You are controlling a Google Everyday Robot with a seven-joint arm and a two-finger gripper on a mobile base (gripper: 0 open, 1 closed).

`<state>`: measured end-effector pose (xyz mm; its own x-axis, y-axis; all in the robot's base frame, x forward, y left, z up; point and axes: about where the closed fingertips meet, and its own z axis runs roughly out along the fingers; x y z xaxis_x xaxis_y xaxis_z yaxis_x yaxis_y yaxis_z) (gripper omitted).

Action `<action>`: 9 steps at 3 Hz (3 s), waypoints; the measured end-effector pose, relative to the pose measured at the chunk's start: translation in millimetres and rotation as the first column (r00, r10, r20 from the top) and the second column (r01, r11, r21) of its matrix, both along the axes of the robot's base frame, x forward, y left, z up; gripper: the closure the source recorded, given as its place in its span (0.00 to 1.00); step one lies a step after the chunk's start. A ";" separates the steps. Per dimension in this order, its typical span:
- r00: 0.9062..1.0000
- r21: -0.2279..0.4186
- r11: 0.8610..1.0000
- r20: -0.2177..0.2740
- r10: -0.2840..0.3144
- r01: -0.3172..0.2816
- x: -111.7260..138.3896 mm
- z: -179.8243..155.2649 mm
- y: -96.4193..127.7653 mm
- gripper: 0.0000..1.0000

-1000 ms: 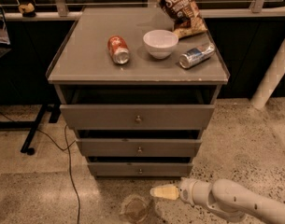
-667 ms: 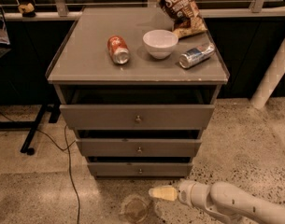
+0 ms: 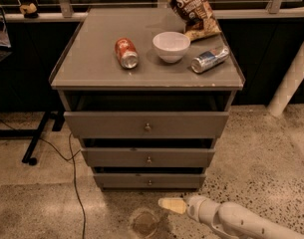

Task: Open bottom drawer

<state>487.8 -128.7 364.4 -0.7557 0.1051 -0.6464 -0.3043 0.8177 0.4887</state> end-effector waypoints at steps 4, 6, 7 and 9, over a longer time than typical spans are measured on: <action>0.999 0.041 0.999 -0.025 -0.030 0.031 39.3 -49.5 1.4 0.19; 0.999 0.041 0.999 -0.025 -0.030 0.031 39.3 -49.6 1.5 0.66; 0.999 0.042 0.999 -0.025 -0.029 0.030 39.2 -49.7 2.1 0.89; 0.988 0.041 0.998 0.147 0.047 -0.054 50.2 -74.1 12.4 1.00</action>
Offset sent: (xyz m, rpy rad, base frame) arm 0.0355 -0.0085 -0.0543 0.0485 0.0231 -0.0606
